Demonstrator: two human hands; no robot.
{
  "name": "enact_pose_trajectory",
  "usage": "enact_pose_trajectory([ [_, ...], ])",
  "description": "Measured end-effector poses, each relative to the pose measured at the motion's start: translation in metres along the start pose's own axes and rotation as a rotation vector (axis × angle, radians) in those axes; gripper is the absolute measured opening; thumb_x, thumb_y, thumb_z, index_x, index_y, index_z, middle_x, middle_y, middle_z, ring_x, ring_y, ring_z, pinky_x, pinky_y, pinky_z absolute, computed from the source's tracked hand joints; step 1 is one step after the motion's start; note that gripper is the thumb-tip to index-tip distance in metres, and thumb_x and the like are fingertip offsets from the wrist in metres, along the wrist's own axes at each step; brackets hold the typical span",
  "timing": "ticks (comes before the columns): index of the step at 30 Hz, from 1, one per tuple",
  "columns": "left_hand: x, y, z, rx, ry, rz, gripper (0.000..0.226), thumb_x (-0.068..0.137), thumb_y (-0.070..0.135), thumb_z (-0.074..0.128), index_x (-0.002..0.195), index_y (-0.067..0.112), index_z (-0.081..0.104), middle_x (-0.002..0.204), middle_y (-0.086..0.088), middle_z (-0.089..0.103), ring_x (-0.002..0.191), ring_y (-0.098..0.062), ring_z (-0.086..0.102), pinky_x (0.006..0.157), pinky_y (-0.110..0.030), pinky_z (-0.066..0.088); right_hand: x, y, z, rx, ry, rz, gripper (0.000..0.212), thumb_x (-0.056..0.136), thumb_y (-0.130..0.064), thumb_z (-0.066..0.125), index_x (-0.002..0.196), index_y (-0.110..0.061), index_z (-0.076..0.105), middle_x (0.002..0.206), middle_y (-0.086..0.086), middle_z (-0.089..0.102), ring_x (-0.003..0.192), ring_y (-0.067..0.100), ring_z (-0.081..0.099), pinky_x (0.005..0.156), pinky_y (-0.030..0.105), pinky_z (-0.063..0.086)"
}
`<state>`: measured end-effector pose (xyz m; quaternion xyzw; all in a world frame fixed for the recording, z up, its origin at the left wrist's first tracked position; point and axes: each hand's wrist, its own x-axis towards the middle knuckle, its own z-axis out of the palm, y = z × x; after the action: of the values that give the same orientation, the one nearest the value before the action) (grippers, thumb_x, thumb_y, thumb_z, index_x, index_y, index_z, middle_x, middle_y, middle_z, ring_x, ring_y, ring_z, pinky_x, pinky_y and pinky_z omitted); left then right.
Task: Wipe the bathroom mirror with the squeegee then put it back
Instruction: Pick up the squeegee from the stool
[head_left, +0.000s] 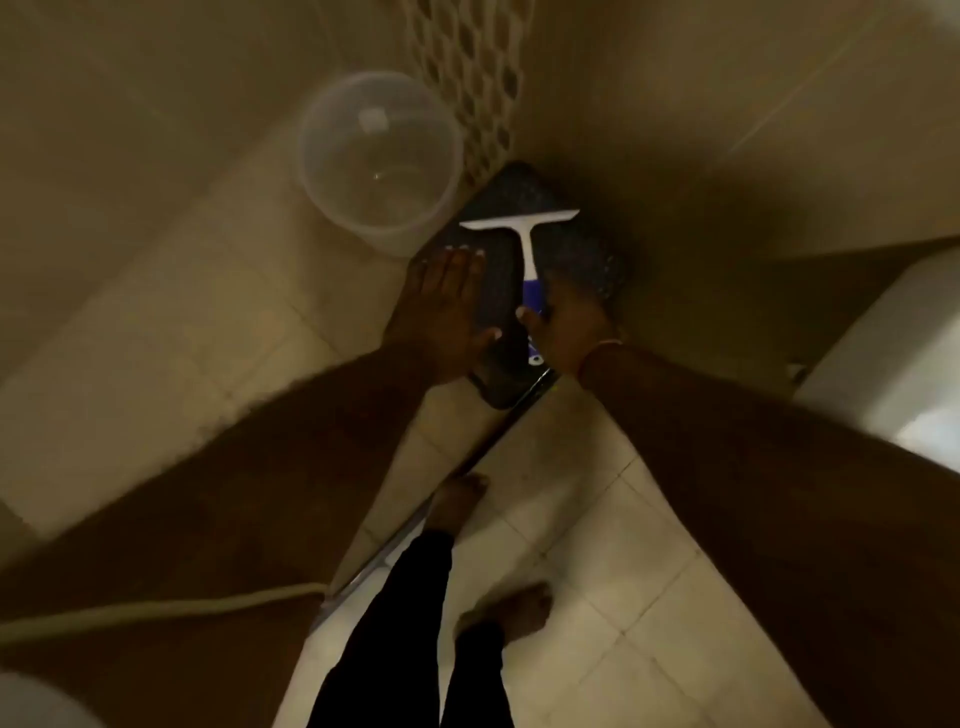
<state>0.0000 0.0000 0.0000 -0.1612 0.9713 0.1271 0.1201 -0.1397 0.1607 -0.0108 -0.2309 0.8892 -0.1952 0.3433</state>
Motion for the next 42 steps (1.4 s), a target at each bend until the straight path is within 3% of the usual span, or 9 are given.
enact_pose_trajectory([
  [5, 0.029, 0.000, 0.038, 0.028, -0.068, -0.022, 0.106, 0.104, 0.068, 0.052, 0.177, 0.007, 0.006, 0.184, -0.021, 0.012, 0.171, -0.039, 0.008, 0.138, -0.059, 0.008, 0.044, 0.009, 0.029, 0.059, 0.078, 0.166, 0.058, 0.104, -0.050, 0.064, 0.140, -0.005, 0.060, 0.141, 0.022, 0.064, 0.132, 0.040, 0.060, 0.110, 0.044, 0.045],
  [8, 0.038, 0.006, 0.051, 0.021, -0.061, -0.018, 0.108, 0.103, 0.070, 0.053, 0.177, 0.008, 0.005, 0.185, -0.022, 0.011, 0.172, -0.039, 0.008, 0.138, -0.058, 0.006, 0.054, 0.014, 0.043, 0.138, 0.119, 0.223, 0.056, 0.104, -0.055, 0.061, 0.133, -0.008, 0.062, 0.133, 0.020, 0.068, 0.124, 0.041, 0.065, 0.104, 0.045, 0.051],
  [13, 0.040, 0.014, 0.061, 0.036, -0.072, -0.014, 0.108, 0.104, 0.070, 0.053, 0.177, 0.008, 0.004, 0.185, -0.022, 0.009, 0.172, -0.039, 0.005, 0.138, -0.058, 0.004, 0.060, 0.018, 0.060, 0.229, 0.113, 0.281, 0.056, 0.106, -0.059, 0.053, 0.136, -0.012, 0.062, 0.133, 0.016, 0.068, 0.123, 0.038, 0.064, 0.102, 0.043, 0.049],
  [22, 0.039, 0.017, 0.068, 0.024, -0.027, -0.010, 0.110, 0.103, 0.073, 0.049, 0.177, 0.008, 0.000, 0.185, -0.022, 0.005, 0.172, -0.038, 0.002, 0.137, -0.056, -0.001, 0.056, 0.011, 0.061, 0.399, 0.170, 0.259, 0.045, 0.114, -0.039, 0.047, 0.144, -0.007, 0.054, 0.141, 0.020, 0.063, 0.129, 0.037, 0.061, 0.103, 0.038, 0.044],
  [28, 0.033, 0.020, 0.061, 0.036, 0.100, 0.032, 0.110, 0.104, 0.080, 0.033, 0.177, 0.003, 0.003, 0.184, -0.025, 0.005, 0.172, -0.039, 0.002, 0.139, -0.058, 0.002, 0.040, 0.014, 0.049, 0.450, 0.308, 0.166, 0.042, 0.112, -0.043, 0.050, 0.127, -0.006, 0.061, 0.121, 0.021, 0.069, 0.109, 0.036, 0.068, 0.091, 0.039, 0.051],
  [34, 0.027, 0.035, 0.036, 0.077, 0.186, 0.060, 0.109, 0.105, 0.078, 0.035, 0.176, 0.000, 0.006, 0.184, -0.026, 0.003, 0.172, -0.039, 0.001, 0.139, -0.056, -0.003, 0.014, -0.006, 0.033, 0.430, 0.439, 0.090, 0.038, 0.111, -0.042, 0.051, 0.118, -0.007, 0.064, 0.098, 0.004, 0.061, 0.085, 0.021, 0.059, 0.079, 0.031, 0.044],
  [38, 0.020, 0.041, 0.010, 0.085, 0.242, 0.092, 0.106, 0.106, 0.075, 0.031, 0.175, -0.001, 0.008, 0.184, -0.027, 0.004, 0.172, -0.040, 0.001, 0.139, -0.057, 0.002, -0.009, -0.017, 0.016, 0.435, 0.470, 0.083, 0.037, 0.112, -0.041, 0.051, 0.116, -0.006, 0.063, 0.093, 0.004, 0.061, 0.076, 0.020, 0.058, 0.072, 0.030, 0.043],
  [42, 0.009, 0.048, -0.035, 0.098, 0.272, 0.121, 0.109, 0.106, 0.077, 0.033, 0.175, -0.001, 0.003, 0.185, -0.025, -0.002, 0.172, -0.039, -0.003, 0.139, -0.056, -0.001, -0.042, -0.033, -0.030, 0.416, 0.487, 0.100, 0.038, 0.113, -0.044, 0.048, 0.118, -0.009, 0.060, 0.093, 0.000, 0.058, 0.069, 0.003, 0.049, 0.058, 0.022, 0.035],
])
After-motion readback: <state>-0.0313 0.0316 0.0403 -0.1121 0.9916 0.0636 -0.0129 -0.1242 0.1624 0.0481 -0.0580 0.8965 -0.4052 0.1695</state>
